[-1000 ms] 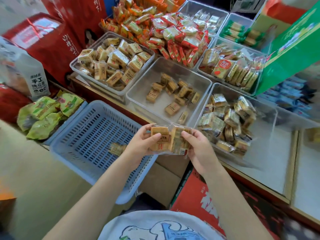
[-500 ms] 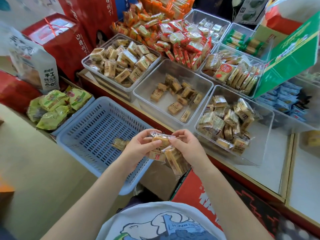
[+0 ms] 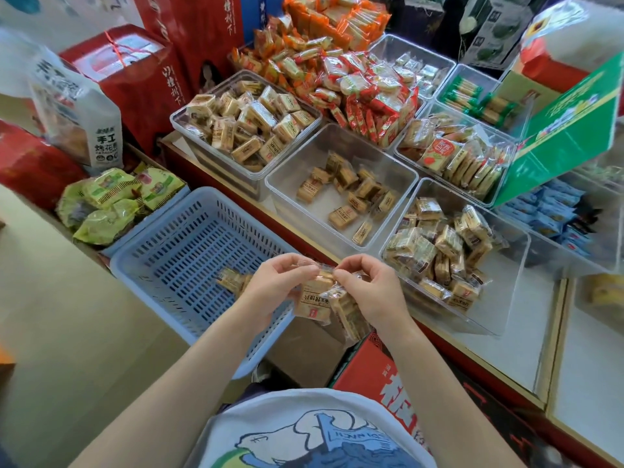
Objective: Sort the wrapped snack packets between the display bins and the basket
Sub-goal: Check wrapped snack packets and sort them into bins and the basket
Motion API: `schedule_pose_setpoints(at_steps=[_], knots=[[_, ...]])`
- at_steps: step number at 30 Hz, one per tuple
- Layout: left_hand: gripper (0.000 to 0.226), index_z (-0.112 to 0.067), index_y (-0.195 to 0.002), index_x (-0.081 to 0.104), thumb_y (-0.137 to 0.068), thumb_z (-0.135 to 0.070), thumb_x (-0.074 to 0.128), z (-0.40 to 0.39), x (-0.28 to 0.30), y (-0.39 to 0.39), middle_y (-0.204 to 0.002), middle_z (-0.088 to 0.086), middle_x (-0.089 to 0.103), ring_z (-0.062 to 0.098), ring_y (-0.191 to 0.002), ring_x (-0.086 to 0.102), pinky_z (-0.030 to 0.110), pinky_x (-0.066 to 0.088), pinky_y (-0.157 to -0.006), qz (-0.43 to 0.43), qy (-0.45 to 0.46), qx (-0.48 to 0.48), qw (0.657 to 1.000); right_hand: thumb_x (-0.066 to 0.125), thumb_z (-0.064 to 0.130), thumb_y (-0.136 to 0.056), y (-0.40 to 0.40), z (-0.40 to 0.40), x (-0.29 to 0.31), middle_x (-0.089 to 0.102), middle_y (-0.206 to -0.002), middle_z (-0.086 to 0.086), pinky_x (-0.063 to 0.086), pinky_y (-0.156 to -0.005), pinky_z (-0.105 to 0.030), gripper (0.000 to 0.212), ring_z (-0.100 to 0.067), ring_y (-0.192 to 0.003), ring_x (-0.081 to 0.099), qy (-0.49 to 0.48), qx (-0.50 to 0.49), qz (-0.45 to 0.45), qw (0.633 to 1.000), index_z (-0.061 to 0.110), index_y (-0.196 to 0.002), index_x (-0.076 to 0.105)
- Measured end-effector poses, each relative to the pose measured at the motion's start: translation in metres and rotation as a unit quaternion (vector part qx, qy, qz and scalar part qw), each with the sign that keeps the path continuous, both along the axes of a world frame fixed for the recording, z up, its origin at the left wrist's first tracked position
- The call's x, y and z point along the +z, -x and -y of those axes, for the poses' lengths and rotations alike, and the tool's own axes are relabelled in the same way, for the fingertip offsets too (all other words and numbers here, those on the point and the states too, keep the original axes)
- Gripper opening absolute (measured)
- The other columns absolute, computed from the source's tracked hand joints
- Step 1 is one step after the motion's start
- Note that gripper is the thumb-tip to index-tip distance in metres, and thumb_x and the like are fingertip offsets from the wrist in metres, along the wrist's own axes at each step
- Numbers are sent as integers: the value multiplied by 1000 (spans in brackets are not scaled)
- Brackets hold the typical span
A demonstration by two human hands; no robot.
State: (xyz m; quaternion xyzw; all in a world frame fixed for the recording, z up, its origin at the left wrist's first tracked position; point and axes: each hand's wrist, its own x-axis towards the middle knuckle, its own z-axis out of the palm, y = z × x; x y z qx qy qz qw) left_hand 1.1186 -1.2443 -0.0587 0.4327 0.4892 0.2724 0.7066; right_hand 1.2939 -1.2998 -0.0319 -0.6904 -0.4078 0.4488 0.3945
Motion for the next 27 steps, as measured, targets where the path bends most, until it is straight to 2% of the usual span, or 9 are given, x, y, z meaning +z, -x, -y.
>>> schedule_pose_setpoints(at_steps=[3, 6, 9, 12, 15, 18, 20, 23, 27], knots=[[11, -3, -97, 76, -90, -11, 75, 0, 5, -3, -94, 13, 78, 22, -83, 75, 34, 62, -75, 7, -27, 19, 999, 75, 11, -90, -6, 0, -1, 73, -82, 1, 60, -68, -31, 9, -17, -78, 70, -13, -10, 1, 1000, 18, -86, 74], [6, -5, -90, 78, -89, -10, 76, 0, 7, -6, -86, 11, 78, 19, -78, 74, 27, 61, -69, 4, -47, 28, 999, 75, 9, -89, -11, 1, 0, 74, -83, -5, 59, -65, -27, 8, -14, -74, 68, -18, -23, -26, 999, 16, -86, 75], [10, -7, -91, 78, -92, -14, 72, 0, 7, -9, -85, 9, 78, 18, -78, 74, 26, 61, -70, 2, -53, 16, 998, 76, 9, -89, -15, 4, 1, 75, -83, -6, 58, -65, -27, 7, -14, -74, 69, -4, -36, -52, 998, 15, -86, 76], [13, -11, -94, 78, -96, -19, 68, 2, 6, -11, -87, 8, 78, 18, -81, 74, 27, 61, -71, -21, -62, 1, 998, 76, 9, -89, -17, 6, -2, 75, -80, -3, 59, -68, -32, 11, -15, -73, 70, 12, -51, -65, 996, 18, -82, 76], [13, -16, -101, 75, -92, -25, 72, 1, 8, -10, -97, 5, 78, 22, -90, 75, 34, 61, -78, -31, -55, -67, 996, 76, 10, -89, -20, 9, -5, 75, -81, -7, 60, -71, -36, 11, -17, -73, 69, 18, -63, -59, 996, 19, -81, 77], [23, -17, -107, 72, -85, -15, 80, 1, 9, -9, -105, 2, 77, 25, -95, 75, 38, 61, -82, -34, -62, -120, 990, 74, 11, -91, -23, 12, -5, 76, -84, -9, 61, -72, -38, 10, -19, -76, 71, 19, -76, -68, 995, 18, -84, 77], [20, -14, -103, 72, -85, -13, 81, 2, 9, -10, -101, 4, 77, 24, -90, 76, 39, 62, -79, -47, -69, -82, 993, 73, 13, -93, -22, 12, -5, 77, -91, -9, 62, -76, -40, 8, -22, -84, 73, 21, -76, -81, 994, 20, -92, 76], [19, -8, -102, 69, -88, -16, 79, 2, 5, -13, -100, 11, 77, 24, -89, 77, 38, 64, -74, -62, -37, 27, 997, 74, 20, -92, -23, 12, -5, 76, -99, -2, 62, -85, -41, 13, -23, -97, 72, 27, -52, -76, 995, 26, -104, 74], [22, -3, -107, 65, -92, -16, 75, 0, 2, -15, -104, 16, 74, 22, -87, 76, 29, 62, -68, -46, 19, 141, 989, 78, 27, -89, -20, 14, -3, 75, -98, 2, 56, -76, -27, 13, -15, -93, 70, 51, 12, -47, 997, 24, -101, 75]])
